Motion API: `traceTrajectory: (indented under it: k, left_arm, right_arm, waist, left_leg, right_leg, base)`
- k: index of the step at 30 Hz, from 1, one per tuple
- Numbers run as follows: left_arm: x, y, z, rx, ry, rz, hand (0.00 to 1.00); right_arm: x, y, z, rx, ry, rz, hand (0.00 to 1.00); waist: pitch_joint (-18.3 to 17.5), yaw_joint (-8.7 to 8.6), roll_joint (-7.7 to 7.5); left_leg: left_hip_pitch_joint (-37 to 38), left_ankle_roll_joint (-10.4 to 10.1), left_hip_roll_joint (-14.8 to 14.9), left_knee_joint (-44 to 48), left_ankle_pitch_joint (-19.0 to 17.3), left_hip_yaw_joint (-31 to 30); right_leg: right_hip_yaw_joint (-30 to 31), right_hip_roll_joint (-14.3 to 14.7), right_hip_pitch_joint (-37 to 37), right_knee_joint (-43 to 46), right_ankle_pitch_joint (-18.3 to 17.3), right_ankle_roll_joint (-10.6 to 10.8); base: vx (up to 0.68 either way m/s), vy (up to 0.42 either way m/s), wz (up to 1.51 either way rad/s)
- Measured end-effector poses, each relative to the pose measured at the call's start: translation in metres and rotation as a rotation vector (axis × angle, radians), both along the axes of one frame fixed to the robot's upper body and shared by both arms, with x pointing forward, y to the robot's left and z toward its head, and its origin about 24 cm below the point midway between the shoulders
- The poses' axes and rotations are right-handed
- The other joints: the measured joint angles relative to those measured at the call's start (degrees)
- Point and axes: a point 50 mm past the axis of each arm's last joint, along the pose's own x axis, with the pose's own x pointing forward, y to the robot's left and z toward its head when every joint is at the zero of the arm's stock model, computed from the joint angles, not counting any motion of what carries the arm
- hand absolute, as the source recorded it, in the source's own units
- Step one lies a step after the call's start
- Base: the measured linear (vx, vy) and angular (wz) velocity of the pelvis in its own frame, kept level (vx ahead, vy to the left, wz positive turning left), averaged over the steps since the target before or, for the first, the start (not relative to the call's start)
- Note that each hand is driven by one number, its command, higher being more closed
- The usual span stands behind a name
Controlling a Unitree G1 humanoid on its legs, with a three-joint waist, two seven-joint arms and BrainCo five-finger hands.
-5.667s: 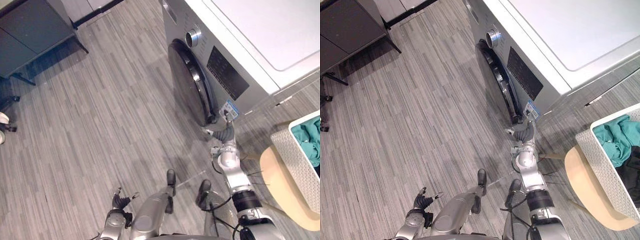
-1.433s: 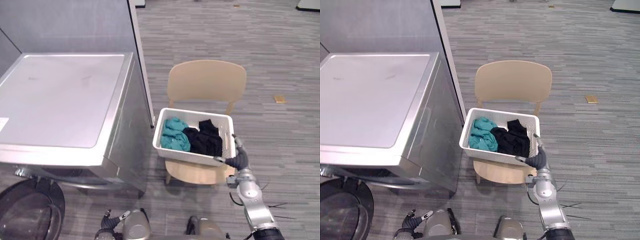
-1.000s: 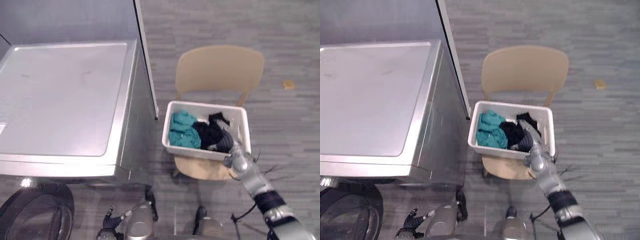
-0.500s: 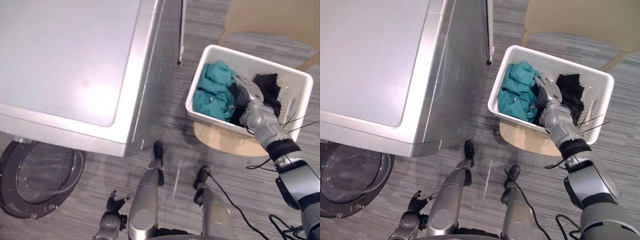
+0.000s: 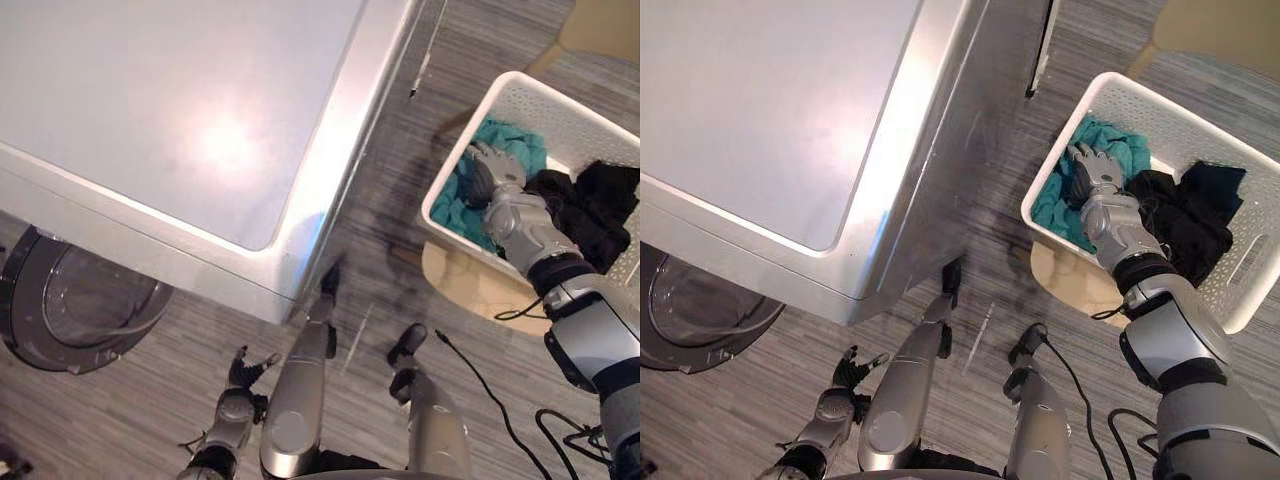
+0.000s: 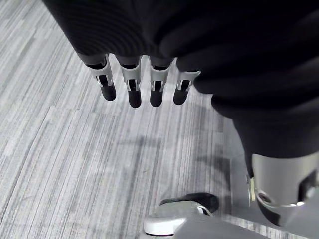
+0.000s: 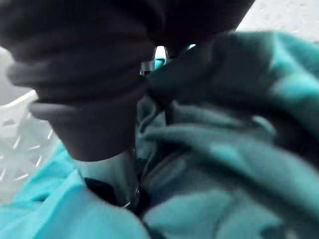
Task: Pick up the laundry basket with both hands and put the clothes into the washing machine.
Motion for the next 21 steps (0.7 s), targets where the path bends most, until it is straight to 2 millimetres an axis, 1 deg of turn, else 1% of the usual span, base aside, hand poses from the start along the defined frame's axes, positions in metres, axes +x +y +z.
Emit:
traceTrajectory:
  k: [1,2,4,5,8,11,12,13,15,17,19,20,21]
  left_arm:
    - [0.001,0.000,0.000,0.001,-0.001,-0.004,0.00]
    - [0.005,-0.002,0.003,-0.001,-0.012,-0.011,0.00]
    - [0.007,-0.003,0.003,-0.008,-0.018,-0.008,0.00]
    - [0.007,-0.003,0.003,-0.010,-0.018,-0.006,0.00]
    - [0.007,-0.003,0.003,-0.011,-0.016,-0.004,0.00]
    - [0.007,-0.002,0.003,-0.012,-0.015,0.004,0.00]
    - [0.006,0.001,0.004,-0.014,-0.016,0.019,0.00]
    - [0.006,0.003,0.004,-0.017,-0.014,0.035,0.00]
    - [0.006,0.004,0.004,-0.018,-0.016,0.042,0.00]
    - [0.002,0.011,0.005,-0.011,-0.020,0.066,0.00]
    - [-0.003,0.015,0.004,-0.012,-0.010,0.081,0.00]
    - [-0.008,0.018,0.002,-0.011,0.009,0.082,0.00]
    - [-0.012,0.019,0.000,-0.006,0.020,0.079,0.00]
  right_arm:
    - [0.000,-0.001,0.000,0.011,0.000,-0.005,1.00]
    - [0.000,-0.003,0.001,0.046,-0.002,-0.016,1.00]
    - [0.000,-0.002,0.000,0.091,0.003,-0.014,1.00]
    - [0.000,-0.001,-0.001,0.105,0.006,-0.012,1.00]
    - [-0.002,-0.001,-0.004,0.217,-0.009,-0.009,1.00]
    - [-0.006,0.001,-0.003,0.329,-0.058,0.013,1.00]
    - [-0.009,0.005,0.000,0.373,-0.089,0.037,1.00]
    - [-0.013,0.009,0.007,0.417,-0.145,0.071,1.00]
    - [-0.020,0.014,0.016,0.488,-0.229,0.112,1.00]
    - [-0.035,0.030,0.032,0.631,-0.371,0.201,1.00]
    - [-0.050,0.039,0.031,0.722,-0.429,0.252,1.00]
    - [-0.058,0.045,0.026,0.768,-0.447,0.271,1.00]
    - [-0.065,0.050,0.020,0.809,-0.454,0.280,1.00]
  waist:
    - [0.0,0.14,0.00]
    - [0.0,0.76,0.00]
    - [0.0,0.84,0.00]
    - [0.0,0.86,0.00]
    - [0.0,0.83,-0.04]
    - [0.4,0.32,-0.47]
    - [0.6,-0.35,-0.78]
    - [0.6,-0.94,-0.86]
    - [0.8,-1.18,-1.20]
    - [1.4,-3.66,-2.33]
    - [1.3,-4.52,-3.38]
    - [0.7,-5.62,-4.18]
    - [-0.2,-6.22,-4.90]
  left_leg:
    - [0.0,0.0,0.0,-0.2,0.1,-0.1]
    - [0.0,-0.1,0.0,-0.5,0.4,-0.2]
    - [0.2,-0.2,0.0,-0.6,0.5,-0.3]
    - [0.3,-0.2,0.0,-0.6,0.5,-0.3]
    - [1.4,-0.2,0.0,-0.8,0.6,0.0]
    - [4.1,-0.4,0.0,-2.3,1.0,0.8]
    - [5.4,-0.4,0.1,-2.7,1.0,1.3]
    - [6.8,-0.4,0.1,-3.1,1.0,1.7]
    - [9.0,-0.4,0.1,-4.1,1.0,2.9]
    - [12.1,-0.4,0.0,-5.1,1.0,4.0]
    - [14.8,-0.4,-0.1,-6.2,1.0,5.0]
    - [16.4,-0.4,-0.2,-6.7,1.0,5.5]
    - [17.1,-0.5,-0.3,-7.1,1.0,5.9]
  right_leg:
    - [-0.1,-0.1,-0.2,0.4,-0.4,0.1]
    - [-0.1,-0.3,-0.8,1.7,-1.0,0.0]
    - [-0.2,-0.4,-0.9,2.4,-1.4,-0.1]
    - [-0.2,-0.5,-0.9,2.7,-1.4,-0.2]
    - [0.1,-0.9,-0.6,3.6,-1.8,-0.2]
    - [0.7,-1.0,0.9,3.5,-1.8,-0.2]
    - [1.1,-1.0,1.9,3.4,-1.8,-0.2]
    - [1.5,-1.0,2.8,3.4,-1.8,-0.2]
    - [2.4,-1.1,3.7,3.4,-1.8,-0.2]
    - [3.1,-1.3,5.9,3.3,-2.2,0.5]
    - [3.9,-1.6,7.6,3.1,-2.2,0.5]
    - [4.1,-1.7,8.9,2.8,-2.3,0.6]
    - [4.4,-1.7,9.3,2.4,-2.3,0.7]
  base:
    - [-0.01,-0.031,0.11]
    - [-0.01,-0.031,0.06]
    - [0.00,-0.018,0.02]
    - [0.01,-0.030,0.02]
    - [0.00,-0.007,-0.02]
    - [0.01,-0.023,-0.09]
    - [0.00,-0.022,-0.09]
    - [0.00,-0.018,-0.14]
    - [-0.01,-0.009,-0.23]
    - [-0.01,-0.014,-0.21]
    - [0.02,-0.004,-0.18]
    - [0.03,0.000,-0.16]
    - [0.04,-0.009,-0.15]
